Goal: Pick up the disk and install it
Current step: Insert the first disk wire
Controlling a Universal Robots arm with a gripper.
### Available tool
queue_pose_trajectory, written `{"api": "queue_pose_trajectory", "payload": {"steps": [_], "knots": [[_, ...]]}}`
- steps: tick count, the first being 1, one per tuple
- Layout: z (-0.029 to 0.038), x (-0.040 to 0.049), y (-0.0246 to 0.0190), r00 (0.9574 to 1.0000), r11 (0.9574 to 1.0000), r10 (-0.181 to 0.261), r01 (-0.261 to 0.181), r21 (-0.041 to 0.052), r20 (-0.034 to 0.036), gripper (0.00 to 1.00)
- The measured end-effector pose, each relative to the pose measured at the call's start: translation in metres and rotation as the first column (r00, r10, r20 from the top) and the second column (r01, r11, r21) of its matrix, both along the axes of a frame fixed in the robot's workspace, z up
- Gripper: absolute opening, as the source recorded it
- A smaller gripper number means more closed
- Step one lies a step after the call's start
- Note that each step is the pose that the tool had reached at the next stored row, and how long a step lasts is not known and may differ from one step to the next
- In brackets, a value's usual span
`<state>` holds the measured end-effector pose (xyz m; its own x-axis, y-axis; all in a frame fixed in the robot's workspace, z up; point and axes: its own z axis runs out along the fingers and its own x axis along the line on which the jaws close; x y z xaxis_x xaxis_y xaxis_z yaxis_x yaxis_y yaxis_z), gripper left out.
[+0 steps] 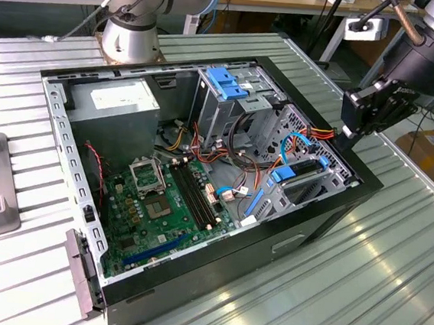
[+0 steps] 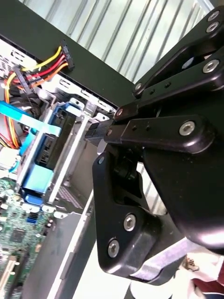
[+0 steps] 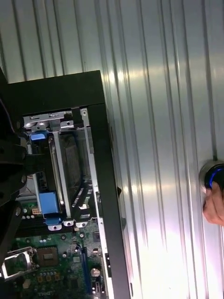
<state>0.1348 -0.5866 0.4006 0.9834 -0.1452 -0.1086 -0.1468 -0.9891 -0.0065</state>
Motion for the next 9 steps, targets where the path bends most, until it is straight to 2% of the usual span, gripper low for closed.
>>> {"api": "queue_pose_trajectory", "payload": {"steps": [1,3,7,9], "knots": [[-0.0002,0.0000,0.0000,1.0000,0.9999,-0.009,0.009,0.0070,0.0000,0.10],[-0.0014,-0.0001,0.0000,0.9993,0.9992,-0.038,0.038,0.0137,-0.0002,0.10],[-0.0039,-0.0001,0.0000,0.9949,0.9948,-0.101,0.101,0.0145,-0.0002,0.10],[-0.0056,-0.0001,0.0000,0.9904,0.9903,-0.138,0.138,0.0150,-0.0003,0.10]]}}
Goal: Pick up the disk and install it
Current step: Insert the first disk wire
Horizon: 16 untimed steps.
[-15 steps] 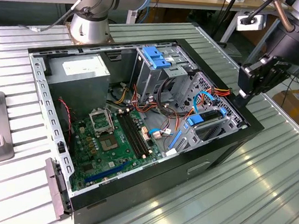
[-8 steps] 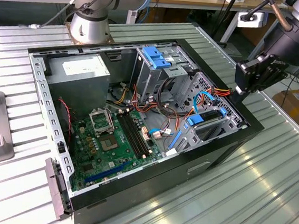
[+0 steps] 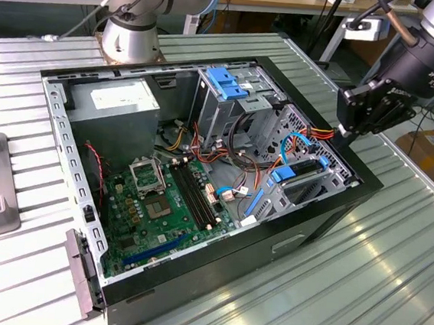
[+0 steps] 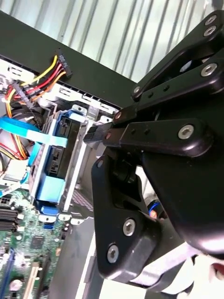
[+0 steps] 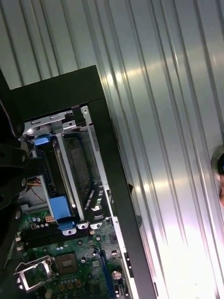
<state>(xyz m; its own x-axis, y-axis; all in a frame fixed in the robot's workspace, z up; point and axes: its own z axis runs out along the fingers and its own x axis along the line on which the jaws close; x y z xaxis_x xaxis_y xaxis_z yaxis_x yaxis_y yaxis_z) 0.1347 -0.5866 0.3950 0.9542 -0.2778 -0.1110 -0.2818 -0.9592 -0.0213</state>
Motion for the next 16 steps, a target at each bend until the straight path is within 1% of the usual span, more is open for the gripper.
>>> {"api": "queue_pose_trajectory", "payload": {"steps": [2,5,6,7,9,10,11,13,16], "knots": [[-0.0013,0.0000,0.0000,0.9996,0.9996,-0.029,0.029,0.0008,0.0000,0.10],[-0.0032,0.0000,0.0000,0.9977,0.9977,-0.068,0.068,0.0057,-0.0002,0.10],[-0.0038,0.0000,0.0000,0.9967,0.9967,-0.081,0.081,0.0081,-0.0004,0.10],[-0.0047,0.0000,0.0000,0.9949,0.9949,-0.101,0.101,0.0118,-0.0008,0.10],[-0.0058,0.0000,0.0000,0.9912,0.9911,-0.132,0.132,0.0162,-0.0013,0.10],[-0.0063,0.0000,0.0001,0.9881,0.9879,-0.154,0.154,0.0172,-0.0014,0.10],[-0.0069,0.0000,0.0000,0.9826,0.9824,-0.186,0.186,0.0175,-0.0015,0.10],[-0.0077,0.0000,0.0000,0.9727,0.9726,-0.232,0.232,0.0175,-0.0015,0.10],[-0.0086,0.0000,0.0000,0.9597,0.9595,-0.281,0.281,0.0174,-0.0015,0.10]]}}
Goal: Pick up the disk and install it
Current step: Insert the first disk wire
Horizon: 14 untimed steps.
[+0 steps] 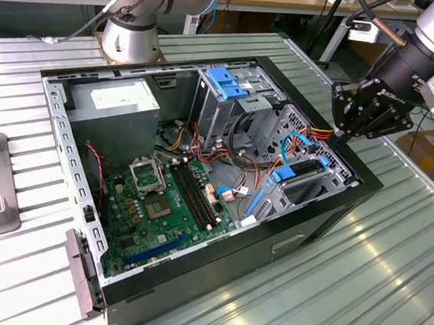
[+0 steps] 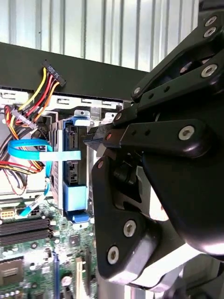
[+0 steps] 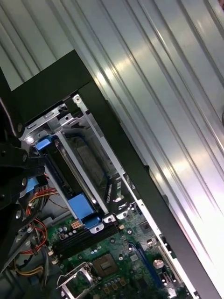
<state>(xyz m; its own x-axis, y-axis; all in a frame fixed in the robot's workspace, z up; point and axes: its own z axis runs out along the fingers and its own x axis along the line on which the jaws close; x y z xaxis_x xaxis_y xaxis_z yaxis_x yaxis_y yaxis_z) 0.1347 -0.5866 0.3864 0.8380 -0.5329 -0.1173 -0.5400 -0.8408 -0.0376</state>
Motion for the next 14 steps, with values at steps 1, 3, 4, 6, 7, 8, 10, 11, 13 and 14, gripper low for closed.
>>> {"api": "queue_pose_trajectory", "payload": {"steps": [1,3,4,6,7,8,10,11,13,14], "knots": [[-0.0003,0.0000,0.0000,0.9998,0.9998,-0.018,0.018,0.0000,0.0000,0.10],[-0.0003,0.0000,0.0000,0.9994,0.9994,-0.036,0.036,-0.0001,0.0000,0.10],[-0.0003,0.0000,0.0000,0.9994,0.9994,-0.036,0.036,0.0000,0.0000,0.10],[-0.0004,0.0000,0.0000,0.9994,0.9994,-0.036,0.036,0.0001,0.0000,0.10],[-0.0004,0.0000,0.0000,0.9994,0.9994,-0.036,0.036,0.0000,0.0000,0.10],[-0.0004,0.0000,0.0000,0.9994,0.9994,-0.036,0.036,0.0000,0.0000,0.10],[-0.0005,-0.0002,0.0000,0.9988,0.9994,-0.036,0.036,0.0006,0.0324,0.10],[-0.0006,-0.0003,0.0000,0.9982,0.9993,-0.036,0.036,0.0005,0.0481,0.10],[-0.0010,-0.0009,0.0000,0.9965,0.9993,-0.036,0.036,-0.0016,0.0757,0.10],[-0.0013,-0.0010,0.0000,0.9958,0.9993,-0.036,0.036,-0.0039,0.0841,0.10]]}}
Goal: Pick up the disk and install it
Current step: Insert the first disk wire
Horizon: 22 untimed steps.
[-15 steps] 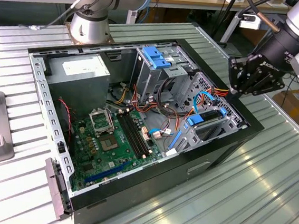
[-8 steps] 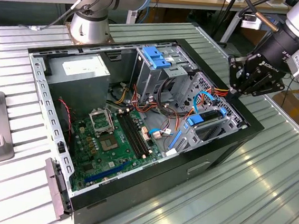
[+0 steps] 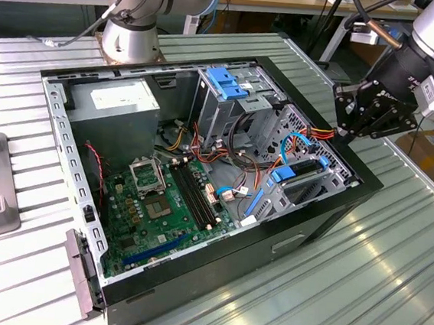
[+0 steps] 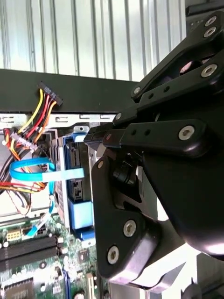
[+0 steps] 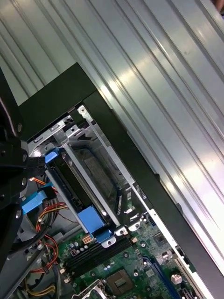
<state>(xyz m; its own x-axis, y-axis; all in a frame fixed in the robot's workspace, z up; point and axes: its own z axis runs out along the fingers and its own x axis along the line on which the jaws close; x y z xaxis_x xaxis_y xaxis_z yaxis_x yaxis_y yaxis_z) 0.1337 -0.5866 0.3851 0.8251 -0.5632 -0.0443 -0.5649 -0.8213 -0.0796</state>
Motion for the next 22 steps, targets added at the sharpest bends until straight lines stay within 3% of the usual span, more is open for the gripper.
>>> {"api": "queue_pose_trajectory", "payload": {"steps": [10,14,17,20,22], "knots": [[-0.0001,0.0000,0.0000,1.0000,1.0000,0.000,0.000,-0.0027,0.0026,0.10],[-0.0002,0.0000,0.0000,0.9992,0.9992,-0.040,0.040,-0.0063,0.0027,0.10],[-0.0004,0.0000,0.0000,0.9964,0.9964,-0.085,0.085,-0.0105,0.0029,0.10],[-0.0013,0.0000,0.0000,0.9871,0.9870,-0.160,0.160,-0.0147,0.0034,0.10],[-0.0016,0.0000,0.0000,0.9839,0.9837,-0.179,0.179,-0.0159,0.0035,0.10]]}}
